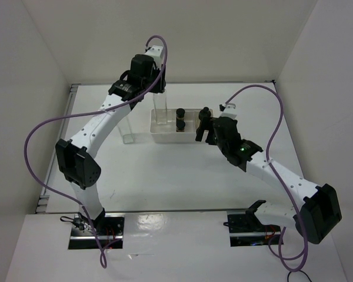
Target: Organize the condiment bottles
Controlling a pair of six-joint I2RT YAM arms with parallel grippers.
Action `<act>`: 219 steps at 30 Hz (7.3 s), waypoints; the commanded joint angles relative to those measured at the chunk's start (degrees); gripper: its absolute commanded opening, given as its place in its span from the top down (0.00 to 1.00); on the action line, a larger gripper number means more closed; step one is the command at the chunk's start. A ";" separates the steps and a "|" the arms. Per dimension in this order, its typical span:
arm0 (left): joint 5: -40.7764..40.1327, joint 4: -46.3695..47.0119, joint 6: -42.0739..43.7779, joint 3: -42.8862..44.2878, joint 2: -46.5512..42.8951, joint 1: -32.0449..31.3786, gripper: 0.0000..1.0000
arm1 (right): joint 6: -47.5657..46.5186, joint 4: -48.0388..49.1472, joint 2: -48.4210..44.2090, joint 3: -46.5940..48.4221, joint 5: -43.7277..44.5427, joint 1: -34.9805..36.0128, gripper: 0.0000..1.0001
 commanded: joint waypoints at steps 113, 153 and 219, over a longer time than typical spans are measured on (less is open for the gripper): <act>-21.67 -0.90 -6.34 -25.27 -36.48 0.90 0.00 | 3.02 3.16 -6.84 -3.82 -9.69 -5.65 0.02; -26.42 9.19 -5.91 -37.92 -26.63 5.82 0.01 | 1.97 4.21 -5.17 -4.87 -8.55 -5.65 0.02; -14.48 9.11 -2.92 -34.42 -24.09 10.83 0.83 | 1.44 4.21 -2.44 -3.29 -8.55 -5.65 0.02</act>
